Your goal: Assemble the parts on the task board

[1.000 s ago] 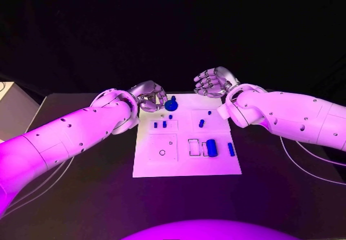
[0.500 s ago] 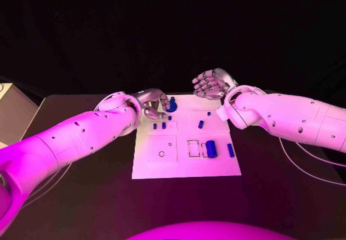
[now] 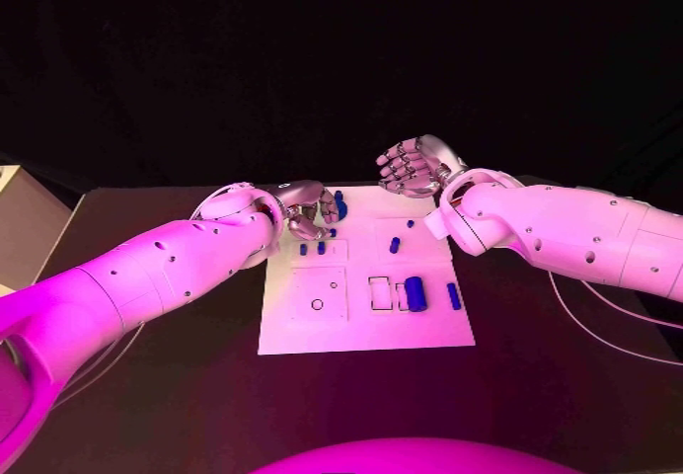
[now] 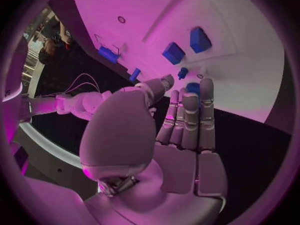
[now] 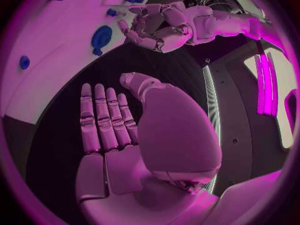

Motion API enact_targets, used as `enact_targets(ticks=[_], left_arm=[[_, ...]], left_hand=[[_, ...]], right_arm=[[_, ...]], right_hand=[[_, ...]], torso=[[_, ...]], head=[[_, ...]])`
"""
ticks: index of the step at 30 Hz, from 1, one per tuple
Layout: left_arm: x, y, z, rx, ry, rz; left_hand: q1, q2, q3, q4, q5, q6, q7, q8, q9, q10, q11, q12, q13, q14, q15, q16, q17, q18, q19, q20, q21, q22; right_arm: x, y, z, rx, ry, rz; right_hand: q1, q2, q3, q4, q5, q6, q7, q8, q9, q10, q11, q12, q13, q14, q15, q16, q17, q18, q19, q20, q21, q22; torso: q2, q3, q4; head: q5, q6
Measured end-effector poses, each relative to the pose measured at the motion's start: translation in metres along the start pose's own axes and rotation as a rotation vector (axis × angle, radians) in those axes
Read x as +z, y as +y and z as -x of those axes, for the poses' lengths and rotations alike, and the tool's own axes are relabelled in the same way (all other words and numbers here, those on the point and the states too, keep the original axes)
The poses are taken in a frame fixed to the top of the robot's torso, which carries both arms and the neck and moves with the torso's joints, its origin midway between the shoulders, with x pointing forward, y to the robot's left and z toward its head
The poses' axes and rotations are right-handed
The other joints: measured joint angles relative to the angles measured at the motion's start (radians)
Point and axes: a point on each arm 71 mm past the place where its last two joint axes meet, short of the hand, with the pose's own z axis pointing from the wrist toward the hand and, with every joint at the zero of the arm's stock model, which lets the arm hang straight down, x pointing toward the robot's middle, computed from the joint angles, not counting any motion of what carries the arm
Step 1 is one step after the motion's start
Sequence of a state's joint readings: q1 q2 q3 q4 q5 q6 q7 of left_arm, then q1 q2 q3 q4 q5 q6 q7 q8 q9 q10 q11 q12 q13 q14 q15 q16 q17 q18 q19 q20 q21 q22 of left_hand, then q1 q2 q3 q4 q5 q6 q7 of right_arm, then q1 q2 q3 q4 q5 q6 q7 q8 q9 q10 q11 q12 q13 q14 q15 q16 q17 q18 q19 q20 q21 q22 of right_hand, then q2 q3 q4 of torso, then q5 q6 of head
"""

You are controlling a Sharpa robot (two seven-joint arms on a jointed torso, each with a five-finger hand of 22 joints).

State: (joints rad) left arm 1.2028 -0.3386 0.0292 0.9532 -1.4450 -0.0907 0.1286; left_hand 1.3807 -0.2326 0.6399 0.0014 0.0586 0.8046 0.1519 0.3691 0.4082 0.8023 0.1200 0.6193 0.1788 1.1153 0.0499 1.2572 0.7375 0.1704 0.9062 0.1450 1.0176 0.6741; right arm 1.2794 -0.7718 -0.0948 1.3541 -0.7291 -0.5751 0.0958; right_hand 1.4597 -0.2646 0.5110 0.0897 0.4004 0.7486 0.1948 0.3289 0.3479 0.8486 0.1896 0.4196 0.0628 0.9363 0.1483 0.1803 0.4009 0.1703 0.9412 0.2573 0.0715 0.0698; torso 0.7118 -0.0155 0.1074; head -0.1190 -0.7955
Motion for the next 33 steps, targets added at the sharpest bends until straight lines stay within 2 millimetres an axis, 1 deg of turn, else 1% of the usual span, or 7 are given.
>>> enact_targets(ticks=[4,6,9,15,23,26,33], left_arm=[[0.0018,0.0011,-0.0017,0.010,0.010,0.006],[0.0023,0.0014,-0.0020,0.014,0.011,0.008],[0.0030,0.0014,-0.0024,0.020,0.012,0.009],[0.0031,0.0019,-0.0025,0.027,0.012,0.011],[0.0044,0.0009,-0.0031,0.032,0.016,0.014],[0.0056,0.0000,-0.0040,0.032,0.022,0.016],[0.0075,0.0008,-0.0059,0.033,0.036,0.030]], left_hand=[[0.000,0.000,0.000,0.000,0.000,0.007,0.000,-0.006,-0.002,-0.004,0.004,-0.008,-0.006,0.001,0.001,0.012,-0.001,0.000,0.000,0.000,0.000,0.000],[0.000,0.000,0.000,0.000,0.000,0.007,0.000,-0.006,-0.002,-0.004,0.004,-0.012,-0.007,0.006,0.006,0.016,0.006,0.000,0.004,0.004,0.000,0.000],[0.000,0.000,0.000,0.000,0.000,0.011,0.004,-0.012,-0.005,-0.004,0.004,-0.022,-0.013,0.009,0.002,0.025,0.011,0.000,0.004,0.004,0.004,0.002],[0.000,0.000,0.004,-0.004,0.000,0.025,0.004,-0.019,-0.009,-0.030,0.016,-0.058,-0.034,0.005,0.006,0.033,-0.008,0.000,0.007,0.007,0.012,0.007],[0.006,0.006,0.007,-0.007,0.000,0.039,0.003,-0.023,-0.011,-0.034,0.012,-0.070,-0.045,0.008,0.009,0.050,-0.007,0.000,0.007,0.007,0.020,0.013],[0.010,0.010,0.007,-0.007,0.000,0.042,0.003,-0.029,-0.013,-0.028,0.018,-0.070,-0.048,0.012,0.012,0.058,0.003,0.000,0.007,0.007,0.023,0.015],[0.010,0.010,0.013,-0.007,0.000,0.046,0.003,-0.045,-0.020,0.001,0.011,-0.076,-0.055,0.033,0.011,0.083,0.022,0.000,0.008,0.008,0.038,0.023]], right_arm=[[0.0000,0.0008,-0.0007,0.001,0.001,0.002],[0.0000,0.0012,-0.0009,0.001,0.002,0.003],[0.0000,0.0018,-0.0014,0.002,0.003,0.004],[0.0000,0.0027,-0.0023,0.003,0.005,0.006],[0.0000,0.0034,-0.0027,0.004,0.006,0.007],[0.0000,0.0040,-0.0032,0.005,0.007,0.009],[0.0003,0.0052,-0.0039,0.006,0.008,0.011]], right_hand=[[0.000,0.000,0.000,0.000,0.000,0.000,0.000,0.000,-0.001,0.000,0.000,0.000,0.000,0.000,0.000,0.000,-0.001,0.000,0.000,0.000,0.000,-0.001],[0.000,0.000,0.000,0.000,0.000,0.000,0.000,0.000,-0.001,0.000,0.000,0.000,0.000,0.000,0.000,0.000,-0.001,0.000,0.000,0.000,0.000,-0.001],[0.000,0.000,0.000,0.000,0.000,0.000,0.000,0.000,-0.001,0.000,0.000,0.000,0.000,0.000,0.000,0.000,-0.001,0.000,0.000,0.000,0.000,-0.001],[0.000,0.000,0.000,0.000,0.000,0.000,0.000,0.000,-0.001,0.000,0.000,0.000,0.000,0.000,0.000,0.000,-0.001,0.000,0.000,0.000,0.000,-0.001],[-0.004,-0.004,0.000,0.000,0.000,0.000,0.000,0.000,-0.002,0.000,0.000,-0.004,0.000,0.000,0.000,-0.004,-0.003,0.000,0.000,0.000,0.000,-0.001],[-0.004,-0.004,0.000,0.000,0.000,0.000,0.000,0.000,-0.002,0.000,0.000,-0.004,0.000,0.000,0.000,-0.004,-0.003,0.000,0.000,0.000,0.000,-0.001],[-0.007,-0.001,0.003,0.003,0.000,0.000,0.000,0.000,-0.002,0.000,0.000,-0.004,0.000,0.000,0.000,-0.004,-0.004,0.000,0.000,0.000,0.000,-0.001]], torso=[[0.001,-0.0001,-0.0007],[0.002,0.0000,-0.0011],[0.003,0.0000,-0.0013],[0.003,0.0008,-0.0012],[0.003,0.0005,-0.0012],[0.003,0.0006,-0.0008],[0.004,0.0004,-0.0007]], head=[[-0.002,0.000],[-0.002,0.000],[-0.003,0.000],[-0.005,0.000],[-0.008,-0.003],[-0.009,-0.003],[-0.012,-0.005]])
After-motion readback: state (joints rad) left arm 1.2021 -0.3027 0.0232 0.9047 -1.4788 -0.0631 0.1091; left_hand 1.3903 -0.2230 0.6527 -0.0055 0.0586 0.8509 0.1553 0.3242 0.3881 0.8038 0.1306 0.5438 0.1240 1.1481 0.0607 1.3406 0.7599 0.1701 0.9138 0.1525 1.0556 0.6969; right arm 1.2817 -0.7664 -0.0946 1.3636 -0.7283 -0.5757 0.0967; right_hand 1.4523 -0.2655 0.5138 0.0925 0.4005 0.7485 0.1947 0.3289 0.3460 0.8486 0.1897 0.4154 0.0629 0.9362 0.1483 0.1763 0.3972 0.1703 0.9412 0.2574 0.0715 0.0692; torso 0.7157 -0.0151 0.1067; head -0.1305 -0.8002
